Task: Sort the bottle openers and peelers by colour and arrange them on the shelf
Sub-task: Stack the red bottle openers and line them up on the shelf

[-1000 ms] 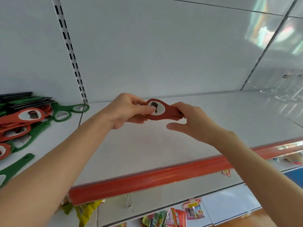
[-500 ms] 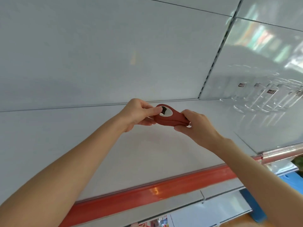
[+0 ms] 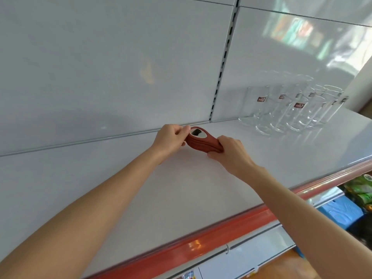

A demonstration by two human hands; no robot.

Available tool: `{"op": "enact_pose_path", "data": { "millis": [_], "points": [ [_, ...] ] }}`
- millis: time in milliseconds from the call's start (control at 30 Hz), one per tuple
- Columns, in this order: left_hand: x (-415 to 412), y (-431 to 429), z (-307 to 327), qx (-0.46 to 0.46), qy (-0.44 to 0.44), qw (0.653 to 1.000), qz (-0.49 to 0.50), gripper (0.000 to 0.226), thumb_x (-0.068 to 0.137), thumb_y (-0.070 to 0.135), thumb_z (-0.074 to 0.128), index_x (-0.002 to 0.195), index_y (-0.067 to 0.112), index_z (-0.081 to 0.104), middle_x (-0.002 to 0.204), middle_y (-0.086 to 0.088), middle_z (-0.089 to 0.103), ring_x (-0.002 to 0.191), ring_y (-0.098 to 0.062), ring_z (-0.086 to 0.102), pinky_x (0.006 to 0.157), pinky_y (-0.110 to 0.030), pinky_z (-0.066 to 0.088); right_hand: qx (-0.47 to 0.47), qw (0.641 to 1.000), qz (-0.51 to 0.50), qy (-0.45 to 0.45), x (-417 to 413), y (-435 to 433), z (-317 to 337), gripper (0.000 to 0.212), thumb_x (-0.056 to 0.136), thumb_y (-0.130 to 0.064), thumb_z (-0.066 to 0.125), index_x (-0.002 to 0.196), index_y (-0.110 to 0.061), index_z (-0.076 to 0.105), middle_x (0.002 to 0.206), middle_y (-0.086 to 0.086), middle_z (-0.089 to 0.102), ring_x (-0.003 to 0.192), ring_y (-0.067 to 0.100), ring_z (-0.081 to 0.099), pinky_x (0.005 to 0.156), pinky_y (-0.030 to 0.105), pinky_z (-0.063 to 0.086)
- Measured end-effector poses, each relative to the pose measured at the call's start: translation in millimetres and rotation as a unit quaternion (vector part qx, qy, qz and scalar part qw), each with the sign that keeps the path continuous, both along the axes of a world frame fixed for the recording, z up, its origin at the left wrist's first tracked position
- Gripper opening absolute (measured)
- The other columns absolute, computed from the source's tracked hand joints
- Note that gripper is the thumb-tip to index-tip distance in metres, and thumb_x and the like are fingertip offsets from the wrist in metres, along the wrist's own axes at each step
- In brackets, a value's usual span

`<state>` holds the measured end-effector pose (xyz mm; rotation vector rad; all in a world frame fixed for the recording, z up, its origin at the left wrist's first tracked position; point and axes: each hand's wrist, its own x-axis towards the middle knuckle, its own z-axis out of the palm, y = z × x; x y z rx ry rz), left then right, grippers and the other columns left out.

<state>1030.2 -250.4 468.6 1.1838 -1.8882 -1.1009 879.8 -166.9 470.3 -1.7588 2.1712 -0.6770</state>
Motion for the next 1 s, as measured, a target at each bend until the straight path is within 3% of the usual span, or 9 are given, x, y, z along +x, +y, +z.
{"op": "enact_pose_path", "data": {
  "millis": [67,133,233,333,367,433,600,800,1000],
  "points": [
    [-2,-4,-6,-0.053,-0.064,0.997,-0.005,0.038,0.095,0.028,0.045,0.085,-0.003,0.063,0.081,-0.016,0.064,0.074,-0.028,0.058,0.068,-0.029,0.042,0.018,1.000,-0.015,0.010,-6,-5,0,0.021,0.086,-0.016,0.059,0.076,-0.008,0.042,0.074,0.005,0.046,0.071,0.025,0.043,0.055,0.030,0.029],
    [3,-4,-11,-0.114,-0.122,0.986,-0.010,0.033,0.094,0.025,0.045,0.079,-0.001,0.059,0.075,-0.012,0.057,0.073,-0.025,0.050,0.061,-0.027,0.033,0.035,0.998,-0.034,0.031,-10,-10,2,0.031,0.086,-0.015,0.058,0.065,-0.012,0.035,0.082,0.011,0.047,0.075,0.026,0.044,0.061,0.030,0.031],
    [14,-6,-23,-0.187,-0.188,0.964,-0.031,0.040,0.091,0.035,0.043,0.091,0.000,0.063,0.093,-0.014,0.064,0.091,-0.029,0.057,0.078,-0.031,0.039,0.056,0.995,-0.063,0.054,-13,-25,5,0.036,0.087,-0.013,0.055,0.062,-0.013,0.030,0.085,0.012,0.045,0.078,0.027,0.043,0.064,0.030,0.029],
    [22,-3,-32,-0.230,-0.245,0.940,-0.056,0.074,0.076,0.056,0.023,0.109,0.003,0.062,0.114,-0.014,0.061,0.112,-0.029,0.052,0.093,-0.034,0.036,0.058,0.992,-0.083,0.072,-10,-40,8,0.006,0.087,-0.011,0.051,0.084,-0.006,0.049,0.090,0.019,0.051,0.088,0.037,0.052,0.065,0.030,0.030],
    [23,-2,-35,-0.232,-0.253,0.938,-0.054,0.082,0.070,0.059,0.016,0.111,0.005,0.062,0.118,-0.013,0.059,0.115,-0.028,0.049,0.095,-0.034,0.033,0.053,0.992,-0.089,0.074,-9,-45,8,0.011,0.087,-0.010,0.050,0.095,-0.003,0.053,0.097,0.022,0.056,0.095,0.038,0.055,0.066,0.030,0.031],
    [24,-1,-38,-0.237,-0.248,0.938,-0.041,0.086,0.066,0.059,0.013,0.113,0.006,0.062,0.120,-0.013,0.059,0.118,-0.026,0.048,0.096,-0.034,0.031,0.052,0.990,-0.107,0.069,-9,-54,8,0.024,0.086,-0.010,0.050,0.107,0.001,0.054,0.109,0.021,0.059,0.102,0.038,0.055,0.068,0.030,0.034],
    [23,-4,-41,-0.253,-0.234,0.938,-0.028,0.077,0.071,0.056,0.020,0.107,0.004,0.065,0.114,-0.013,0.063,0.113,-0.029,0.053,0.098,-0.039,0.037,0.053,0.990,-0.124,0.050,-9,-70,7,0.028,0.086,-0.012,0.052,0.111,0.000,0.053,0.114,0.019,0.058,0.106,0.037,0.054,0.070,0.031,0.036],
    [24,-4,-40,-0.246,-0.232,0.941,-0.026,0.072,0.075,0.055,0.024,0.108,0.005,0.064,0.116,-0.012,0.062,0.114,-0.027,0.052,0.099,-0.036,0.035,0.046,0.995,-0.092,0.013,-17,-69,6,0.025,0.079,-0.020,0.063,0.093,-0.006,0.050,0.089,0.011,0.050,0.083,0.029,0.048,0.064,0.030,0.033],
    [23,-3,-41,-0.250,-0.233,0.940,-0.021,0.078,0.070,0.056,0.018,0.106,0.005,0.064,0.114,-0.013,0.063,0.112,-0.028,0.053,0.097,-0.037,0.035,0.019,0.997,-0.073,-0.002,-24,-66,1,0.030,0.080,-0.014,0.063,0.101,0.004,0.052,0.087,0.012,0.048,0.079,0.026,0.043,0.062,0.029,0.031]
  ]
}}
